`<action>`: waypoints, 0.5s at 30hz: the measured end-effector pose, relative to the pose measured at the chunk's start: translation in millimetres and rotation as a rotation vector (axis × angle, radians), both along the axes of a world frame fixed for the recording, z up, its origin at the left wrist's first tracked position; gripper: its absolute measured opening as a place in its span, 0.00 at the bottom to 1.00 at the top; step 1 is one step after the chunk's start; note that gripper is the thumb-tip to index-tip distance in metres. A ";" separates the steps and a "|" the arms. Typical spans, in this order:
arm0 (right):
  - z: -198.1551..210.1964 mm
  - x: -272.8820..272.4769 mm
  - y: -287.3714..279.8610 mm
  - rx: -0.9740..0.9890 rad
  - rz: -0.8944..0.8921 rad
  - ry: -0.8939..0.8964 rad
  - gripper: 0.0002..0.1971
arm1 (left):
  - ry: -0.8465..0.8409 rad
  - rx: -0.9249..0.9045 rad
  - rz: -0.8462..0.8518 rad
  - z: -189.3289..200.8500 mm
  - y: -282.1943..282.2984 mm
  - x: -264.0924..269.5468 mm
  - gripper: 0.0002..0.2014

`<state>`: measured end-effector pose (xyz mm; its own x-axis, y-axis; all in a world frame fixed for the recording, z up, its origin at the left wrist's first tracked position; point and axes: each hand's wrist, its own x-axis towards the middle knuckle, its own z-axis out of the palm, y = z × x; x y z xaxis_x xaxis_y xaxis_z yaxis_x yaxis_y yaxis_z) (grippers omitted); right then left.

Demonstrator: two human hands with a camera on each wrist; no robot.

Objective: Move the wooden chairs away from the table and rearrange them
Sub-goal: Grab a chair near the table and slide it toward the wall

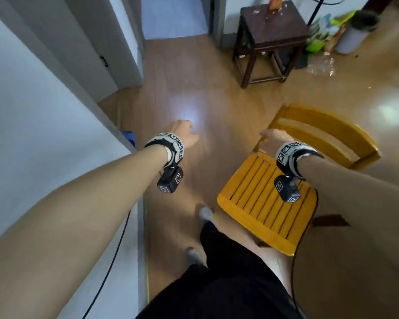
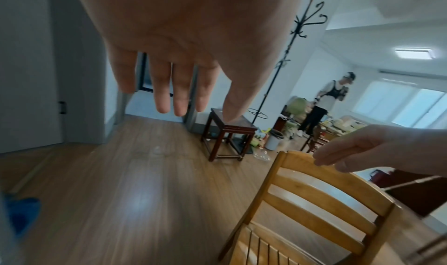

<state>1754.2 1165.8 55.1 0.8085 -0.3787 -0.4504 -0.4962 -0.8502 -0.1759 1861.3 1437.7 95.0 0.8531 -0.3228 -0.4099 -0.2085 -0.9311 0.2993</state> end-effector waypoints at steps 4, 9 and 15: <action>-5.9 41.4 -42.8 0.057 -0.188 -0.075 0.26 | -0.006 -0.008 -0.103 -8.4 -66.2 63.1 0.31; -22.9 95.3 -87.9 0.111 -0.322 -0.100 0.26 | 0.010 0.040 -0.234 -24.1 -138.8 125.7 0.33; -29.2 115.4 -138.0 0.127 -0.459 -0.110 0.24 | -0.061 0.108 -0.459 -24.7 -226.4 190.6 0.24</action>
<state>1869.5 1027.8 25.9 0.6161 -0.6550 -0.4375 -0.7876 -0.5160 -0.3367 2051.8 1211.3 70.3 0.6558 -0.6302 -0.4156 -0.6195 -0.7639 0.1808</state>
